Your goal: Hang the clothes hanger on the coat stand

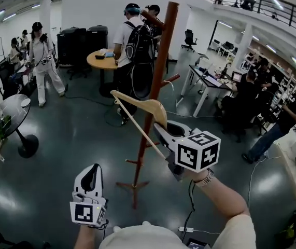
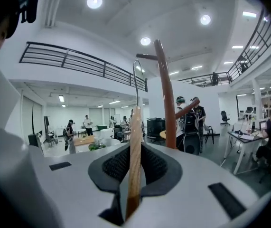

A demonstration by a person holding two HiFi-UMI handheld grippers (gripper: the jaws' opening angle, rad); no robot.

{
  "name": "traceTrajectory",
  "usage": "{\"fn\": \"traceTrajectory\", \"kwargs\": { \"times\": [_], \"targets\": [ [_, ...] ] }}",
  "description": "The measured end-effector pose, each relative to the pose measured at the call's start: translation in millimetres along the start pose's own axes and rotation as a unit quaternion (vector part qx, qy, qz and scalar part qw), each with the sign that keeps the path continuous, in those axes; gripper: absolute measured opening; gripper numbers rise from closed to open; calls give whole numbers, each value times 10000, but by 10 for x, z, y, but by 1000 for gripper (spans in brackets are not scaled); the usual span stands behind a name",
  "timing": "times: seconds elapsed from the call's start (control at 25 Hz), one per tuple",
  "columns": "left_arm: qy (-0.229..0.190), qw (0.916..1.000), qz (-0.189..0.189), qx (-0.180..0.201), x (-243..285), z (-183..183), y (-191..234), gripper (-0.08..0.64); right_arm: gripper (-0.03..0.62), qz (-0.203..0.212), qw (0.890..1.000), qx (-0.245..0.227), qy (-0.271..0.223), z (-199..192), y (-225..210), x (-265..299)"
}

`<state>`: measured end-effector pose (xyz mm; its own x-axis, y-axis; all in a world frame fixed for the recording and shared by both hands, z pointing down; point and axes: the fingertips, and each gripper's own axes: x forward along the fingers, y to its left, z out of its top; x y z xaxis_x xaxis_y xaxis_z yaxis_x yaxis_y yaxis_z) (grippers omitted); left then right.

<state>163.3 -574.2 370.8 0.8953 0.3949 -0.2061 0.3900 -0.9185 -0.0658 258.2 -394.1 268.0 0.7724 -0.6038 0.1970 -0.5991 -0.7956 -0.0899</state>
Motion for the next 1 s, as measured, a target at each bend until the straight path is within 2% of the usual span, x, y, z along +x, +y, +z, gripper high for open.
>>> {"fn": "traceTrajectory", "kwargs": {
  "times": [0.12,0.28,0.4,0.52,0.8,1.0],
  "targets": [
    [4,9997,-253,42,31,35,1,14,69,-292,9995,-97,-9,438,-164,7],
    [66,9991,-418,-53,20,-29,52,14,69,-617,9981,2,18,963,-336,97],
    [152,9985,-512,-100,-33,-130,44,14,68,-659,9976,198,79,1231,-384,189],
    [224,9981,-563,-138,-94,-171,62,14,68,-652,9976,203,84,1429,-363,262],
    [279,9990,-324,-135,-273,-184,382,14,69,-685,9971,298,-131,1804,-424,466],
    [293,9995,20,-97,-443,-159,632,14,69,-766,9969,154,35,1770,-552,616]
  ]
}}
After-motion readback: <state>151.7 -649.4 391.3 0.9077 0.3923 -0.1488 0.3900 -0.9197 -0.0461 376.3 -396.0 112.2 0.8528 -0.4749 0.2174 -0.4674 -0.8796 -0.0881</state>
